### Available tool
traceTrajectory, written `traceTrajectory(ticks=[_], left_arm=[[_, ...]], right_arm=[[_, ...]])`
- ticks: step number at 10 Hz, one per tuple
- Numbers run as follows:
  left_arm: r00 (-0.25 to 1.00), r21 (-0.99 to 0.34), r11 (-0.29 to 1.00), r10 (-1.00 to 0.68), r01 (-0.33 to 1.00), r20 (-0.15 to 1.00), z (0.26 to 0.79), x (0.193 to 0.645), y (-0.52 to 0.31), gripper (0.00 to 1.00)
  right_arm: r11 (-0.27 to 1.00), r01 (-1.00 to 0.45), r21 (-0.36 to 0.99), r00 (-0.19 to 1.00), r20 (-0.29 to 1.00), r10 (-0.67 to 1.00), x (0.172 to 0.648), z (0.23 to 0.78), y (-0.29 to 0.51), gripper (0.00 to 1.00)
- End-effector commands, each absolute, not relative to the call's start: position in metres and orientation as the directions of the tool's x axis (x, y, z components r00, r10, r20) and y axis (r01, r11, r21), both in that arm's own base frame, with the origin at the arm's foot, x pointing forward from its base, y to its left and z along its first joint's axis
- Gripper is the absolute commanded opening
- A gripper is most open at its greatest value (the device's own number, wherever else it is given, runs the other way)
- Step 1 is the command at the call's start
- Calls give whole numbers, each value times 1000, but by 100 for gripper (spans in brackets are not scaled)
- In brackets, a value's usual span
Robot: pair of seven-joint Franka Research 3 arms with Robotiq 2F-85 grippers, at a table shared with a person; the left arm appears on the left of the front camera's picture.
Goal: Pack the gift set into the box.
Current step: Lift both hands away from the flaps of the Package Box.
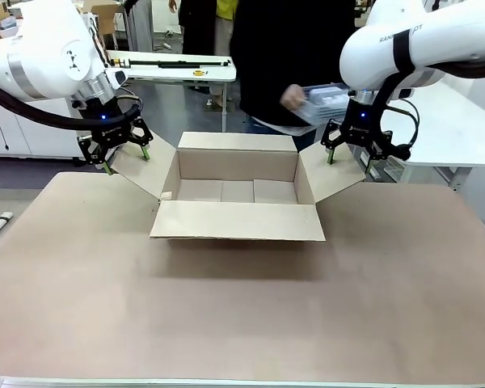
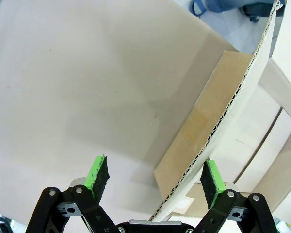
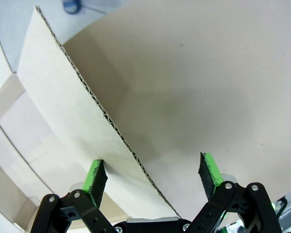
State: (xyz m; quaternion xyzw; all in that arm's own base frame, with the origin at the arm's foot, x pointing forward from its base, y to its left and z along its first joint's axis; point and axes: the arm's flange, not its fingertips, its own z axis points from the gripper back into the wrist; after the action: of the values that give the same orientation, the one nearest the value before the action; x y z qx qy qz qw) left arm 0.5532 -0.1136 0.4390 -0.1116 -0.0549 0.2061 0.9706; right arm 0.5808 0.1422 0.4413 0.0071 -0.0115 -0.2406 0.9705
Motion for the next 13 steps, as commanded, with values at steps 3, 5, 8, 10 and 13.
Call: traceTrajectory(ticks=[3,5,8,10,13], left_arm=[[903,-223,887,426,-404,60,441,552,-115,100],[903,-223,887,426,-404,60,441,552,-115,100],[903,-223,887,426,-404,60,441,552,-115,100],[903,-223,887,426,-404,60,441,552,-115,100],[903,-223,887,426,-404,60,441,552,-115,100]], right_arm=[[882,472,-7,881,34,-471,581,445,142,100],[882,472,-7,881,34,-471,581,445,142,100],[882,472,-7,881,34,-471,581,445,142,100],[882,472,-7,881,34,-471,581,445,142,100],[882,472,-7,881,34,-471,581,445,142,100]])
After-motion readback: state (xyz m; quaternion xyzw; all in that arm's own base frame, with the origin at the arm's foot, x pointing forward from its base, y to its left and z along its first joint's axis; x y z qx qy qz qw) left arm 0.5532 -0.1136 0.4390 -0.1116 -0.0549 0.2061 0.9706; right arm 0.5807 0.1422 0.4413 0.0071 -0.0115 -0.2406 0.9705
